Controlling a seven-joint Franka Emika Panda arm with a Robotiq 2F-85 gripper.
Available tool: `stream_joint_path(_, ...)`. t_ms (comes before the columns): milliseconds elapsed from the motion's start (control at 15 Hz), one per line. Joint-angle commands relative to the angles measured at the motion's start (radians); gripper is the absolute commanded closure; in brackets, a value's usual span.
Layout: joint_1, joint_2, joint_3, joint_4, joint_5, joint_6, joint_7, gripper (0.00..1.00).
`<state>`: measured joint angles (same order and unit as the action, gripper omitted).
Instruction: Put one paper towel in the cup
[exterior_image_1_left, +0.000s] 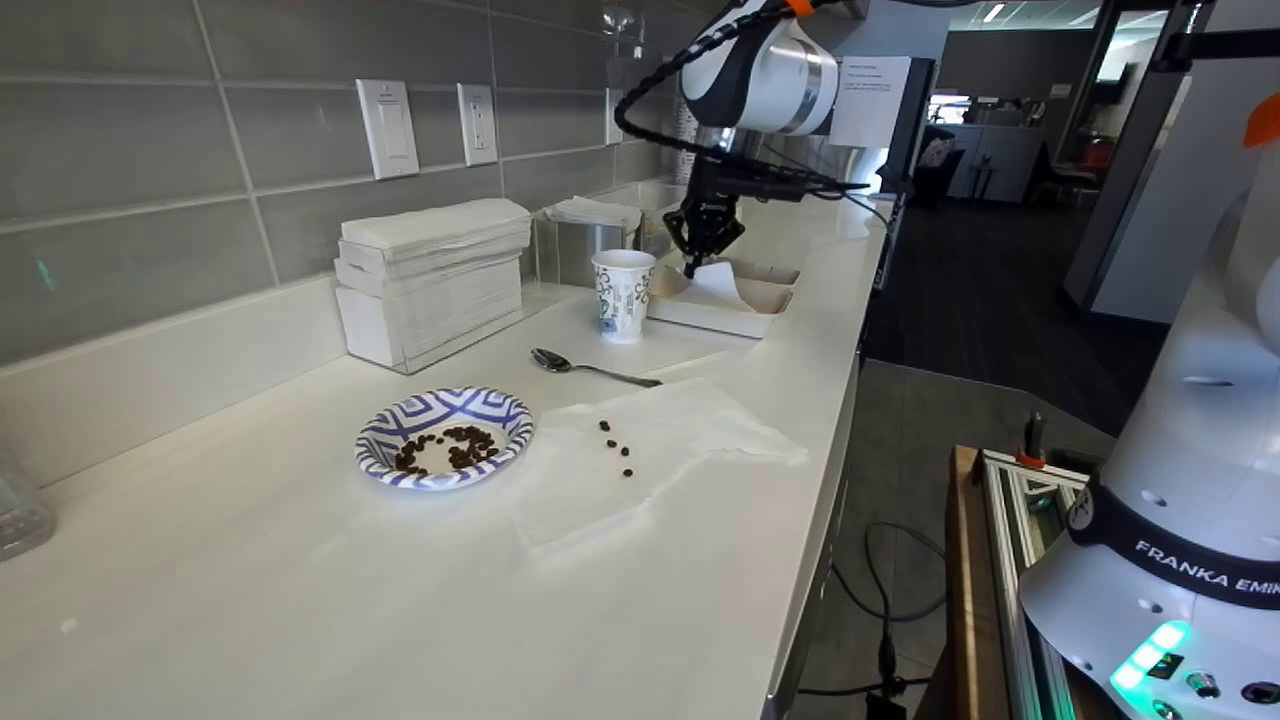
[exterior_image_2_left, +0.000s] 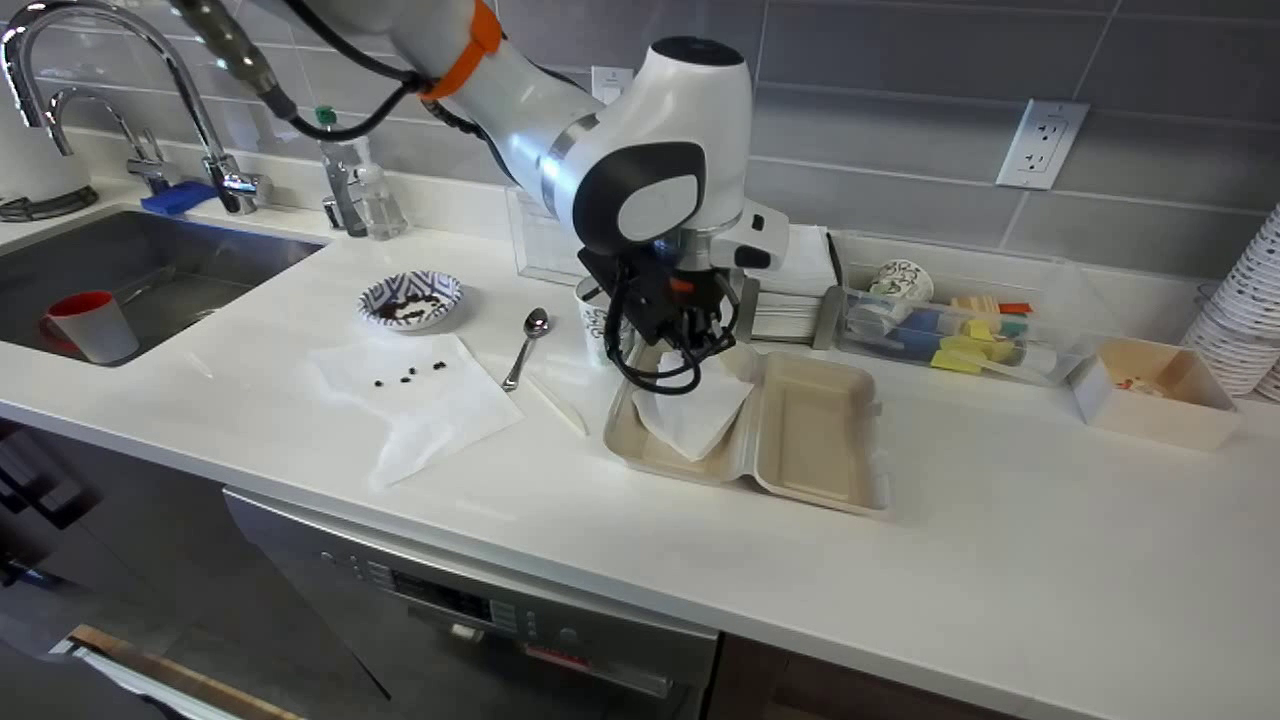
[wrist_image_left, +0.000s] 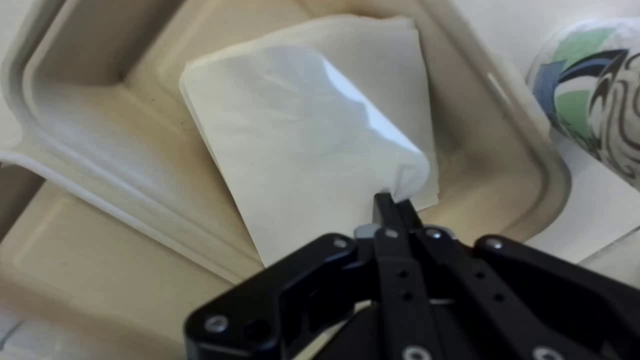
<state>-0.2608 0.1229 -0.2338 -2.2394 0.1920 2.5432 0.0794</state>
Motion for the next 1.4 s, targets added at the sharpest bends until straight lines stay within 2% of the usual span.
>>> stream_joint_path(0,0.016,-0.09,0.005,-0.05,-0.018,-0.059,0.004,1.0)
stream_joint_path(733,0.059,-0.302,0.032,-0.157,0.004,-0.123,-0.11,1.0)
stream_joint_path(1067,0.061,-0.401,0.041,-0.17,-0.032,-0.114,-0.081,1.0)
stream_joint_path(1333,0.07,-0.487,0.037,-0.176,-0.017,-0.067,-0.103,1.0)
